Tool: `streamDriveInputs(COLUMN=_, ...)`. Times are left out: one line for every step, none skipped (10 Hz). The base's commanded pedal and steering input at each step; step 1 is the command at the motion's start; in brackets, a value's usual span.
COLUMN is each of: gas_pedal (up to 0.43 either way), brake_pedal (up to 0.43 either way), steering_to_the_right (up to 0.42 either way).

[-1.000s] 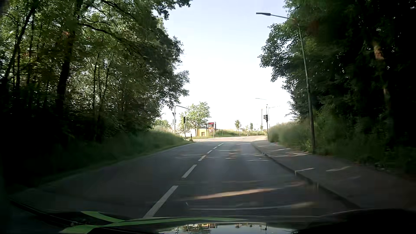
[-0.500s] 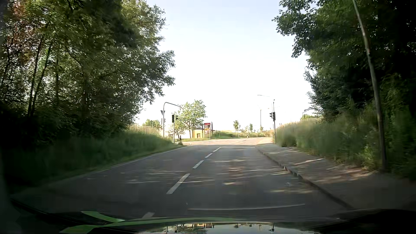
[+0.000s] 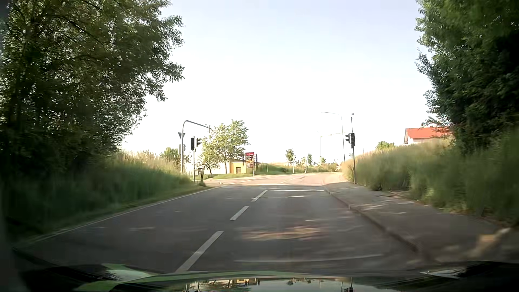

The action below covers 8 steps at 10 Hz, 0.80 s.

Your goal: Follow the waypoints while adhering to traffic rules and regulations

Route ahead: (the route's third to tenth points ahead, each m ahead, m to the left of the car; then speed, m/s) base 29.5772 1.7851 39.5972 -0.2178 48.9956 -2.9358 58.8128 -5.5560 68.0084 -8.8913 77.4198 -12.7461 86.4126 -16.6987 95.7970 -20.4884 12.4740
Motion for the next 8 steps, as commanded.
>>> streamDriveInputs(gas_pedal=0.098, brake_pedal=0.000, steering_to_the_right=0.015)
streamDriveInputs(gas_pedal=0.110, brake_pedal=0.000, steering_to_the_right=0.015)
streamDriveInputs(gas_pedal=0.118, brake_pedal=0.000, steering_to_the_right=0.018)
streamDriveInputs(gas_pedal=0.118, brake_pedal=0.000, steering_to_the_right=0.020)
streamDriveInputs(gas_pedal=0.118, brake_pedal=0.000, steering_to_the_right=0.020)
streamDriveInputs(gas_pedal=0.130, brake_pedal=0.000, steering_to_the_right=0.020)
streamDriveInputs(gas_pedal=0.138, brake_pedal=0.000, steering_to_the_right=0.020)
streamDriveInputs(gas_pedal=0.169, brake_pedal=0.000, steering_to_the_right=0.020)
